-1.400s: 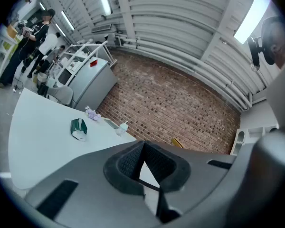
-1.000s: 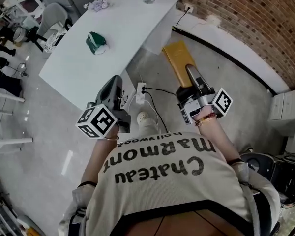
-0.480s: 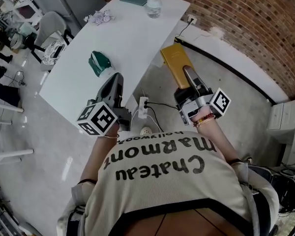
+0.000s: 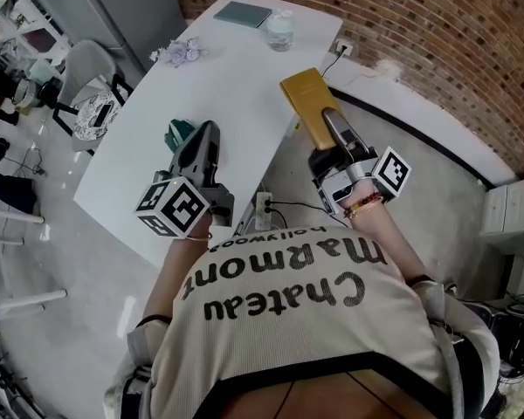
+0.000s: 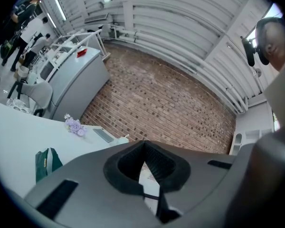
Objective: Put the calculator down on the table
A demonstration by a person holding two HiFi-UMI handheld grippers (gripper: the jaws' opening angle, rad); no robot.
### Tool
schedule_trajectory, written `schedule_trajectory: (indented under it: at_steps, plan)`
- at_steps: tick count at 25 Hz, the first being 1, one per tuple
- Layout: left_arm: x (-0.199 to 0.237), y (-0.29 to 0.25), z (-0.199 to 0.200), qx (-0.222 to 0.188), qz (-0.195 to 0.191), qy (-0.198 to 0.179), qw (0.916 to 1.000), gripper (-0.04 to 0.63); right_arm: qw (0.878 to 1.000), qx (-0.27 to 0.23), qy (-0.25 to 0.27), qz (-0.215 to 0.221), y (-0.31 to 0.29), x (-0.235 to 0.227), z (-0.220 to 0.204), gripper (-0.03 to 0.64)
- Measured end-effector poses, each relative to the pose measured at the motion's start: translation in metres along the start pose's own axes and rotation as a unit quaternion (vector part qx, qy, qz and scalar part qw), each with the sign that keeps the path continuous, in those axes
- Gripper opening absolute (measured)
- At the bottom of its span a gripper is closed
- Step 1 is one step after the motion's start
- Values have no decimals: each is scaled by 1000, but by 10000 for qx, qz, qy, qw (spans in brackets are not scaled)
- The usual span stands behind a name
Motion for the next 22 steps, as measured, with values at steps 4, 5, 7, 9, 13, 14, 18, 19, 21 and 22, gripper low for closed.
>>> schedule_trajectory:
  at_steps: [4, 5, 7, 9, 13, 14, 18, 19, 21, 22]
  plan:
    - [14, -14, -14, 125, 52, 72, 9999, 3, 9995, 62, -41, -292, -16, -21, 3, 91]
    - [17, -17, -17, 158, 69, 107, 9998, 3, 9993, 78, -73, -371, -20, -26, 4, 91]
    - [24, -22, -21, 196, 96, 203, 9996, 3, 9986, 126, -124, -497, -29, -35, 6, 91]
    - [31, -29, -23, 237, 126, 258, 9993, 3, 9980, 205, -148, -579, -41, -43, 10, 91]
    - [48, -49, -26, 212, 308, 266, 9989, 3, 9966, 448, -218, -659, -75, -64, 28, 91]
    - [54, -55, -26, 179, 391, 262, 9987, 3, 9960, 544, -237, -669, -85, -70, 33, 91]
    - [76, -77, -28, 109, 833, 323, 9959, 3, 9922, 920, -324, -772, -133, -96, 51, 91]
    - [81, -85, -28, 97, 936, 351, 9949, 3, 9911, 996, -337, -811, -146, -101, 59, 91]
    - [90, -103, -28, 27, 1159, 435, 9923, 3, 9889, 1153, -361, -863, -173, -109, 74, 91]
    - [94, -111, -27, -33, 1270, 479, 9907, 3, 9877, 1252, -356, -870, -186, -111, 82, 91]
Point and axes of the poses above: the fingertips, and each gripper's own axes: y backward along the fingers, x to its left, z out of its top, the point moved 8 cm from there along y, backward along the fingers, and after that the axes turned 7 degrees about -y, right-handed, at the moved point
